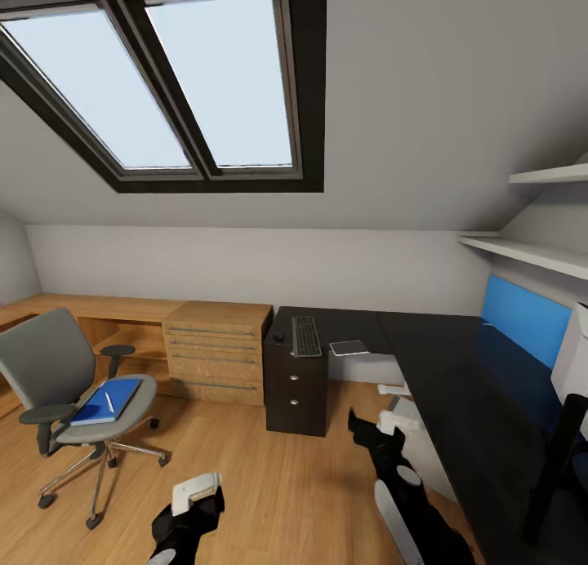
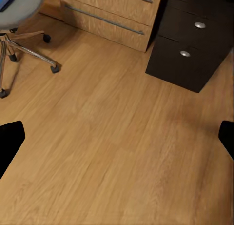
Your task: In the bedroom, organize the workspace by keeping the computer under the desk, ensuring the monitor is on the desk, placing the keyboard on the desk next to the monitor, placing the mouse on the desk next to the keyboard, moving the folder from the swivel chair onto the desk next to the mouse, stacking the notebook on top of the folder with the pen on top of the notebook, and positioning the swivel chair next to the desk.
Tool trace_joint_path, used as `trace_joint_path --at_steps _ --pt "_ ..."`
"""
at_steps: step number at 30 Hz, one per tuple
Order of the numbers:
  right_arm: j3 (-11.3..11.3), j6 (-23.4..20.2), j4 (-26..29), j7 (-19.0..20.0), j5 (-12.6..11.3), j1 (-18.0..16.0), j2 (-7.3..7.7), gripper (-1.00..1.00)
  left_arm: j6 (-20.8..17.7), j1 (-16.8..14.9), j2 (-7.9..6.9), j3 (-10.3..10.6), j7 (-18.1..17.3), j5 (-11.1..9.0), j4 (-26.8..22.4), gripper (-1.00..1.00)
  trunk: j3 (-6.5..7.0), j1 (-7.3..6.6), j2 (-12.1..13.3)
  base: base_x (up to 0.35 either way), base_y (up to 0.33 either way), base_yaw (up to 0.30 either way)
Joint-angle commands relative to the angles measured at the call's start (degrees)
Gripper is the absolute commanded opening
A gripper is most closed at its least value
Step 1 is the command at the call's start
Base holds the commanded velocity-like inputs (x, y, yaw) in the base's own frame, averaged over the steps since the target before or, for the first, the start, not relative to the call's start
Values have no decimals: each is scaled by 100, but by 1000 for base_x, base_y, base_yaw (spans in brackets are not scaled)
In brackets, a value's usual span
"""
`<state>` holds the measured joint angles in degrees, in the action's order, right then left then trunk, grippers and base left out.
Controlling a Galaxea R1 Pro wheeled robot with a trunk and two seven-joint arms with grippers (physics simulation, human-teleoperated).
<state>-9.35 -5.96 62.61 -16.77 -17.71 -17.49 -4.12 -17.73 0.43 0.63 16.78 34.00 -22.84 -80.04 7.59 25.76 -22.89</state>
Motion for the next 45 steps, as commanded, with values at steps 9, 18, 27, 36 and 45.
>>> trace_joint_path --at_steps 9,18,27,36,45 --pt "225 -1460 1648 -547 -120 76 9 100 -723 1 171 -128 96 -41 -1124 100 -2 3 -2 0 0 0" --pt "294 -1585 1790 -621 -191 361 34 100 -784 1 215 -192 151 6 -1069 100 -2 3 -2 -34 -25 -20" --pt "289 -1417 1726 -766 -131 369 32 100 -780 1 192 -197 153 15 -1083 100 -2 3 -2 -232 -204 -19" --pt "293 -1412 1720 -767 -103 369 69 100 -767 1 188 -225 160 19 -1084 100 -2 3 -2 -148 -306 -6" --pt "293 -1403 1719 -759 -106 369 87 100 -759 1 188 -231 162 22 -1073 100 -2 3 -2 -48 -329 -213"
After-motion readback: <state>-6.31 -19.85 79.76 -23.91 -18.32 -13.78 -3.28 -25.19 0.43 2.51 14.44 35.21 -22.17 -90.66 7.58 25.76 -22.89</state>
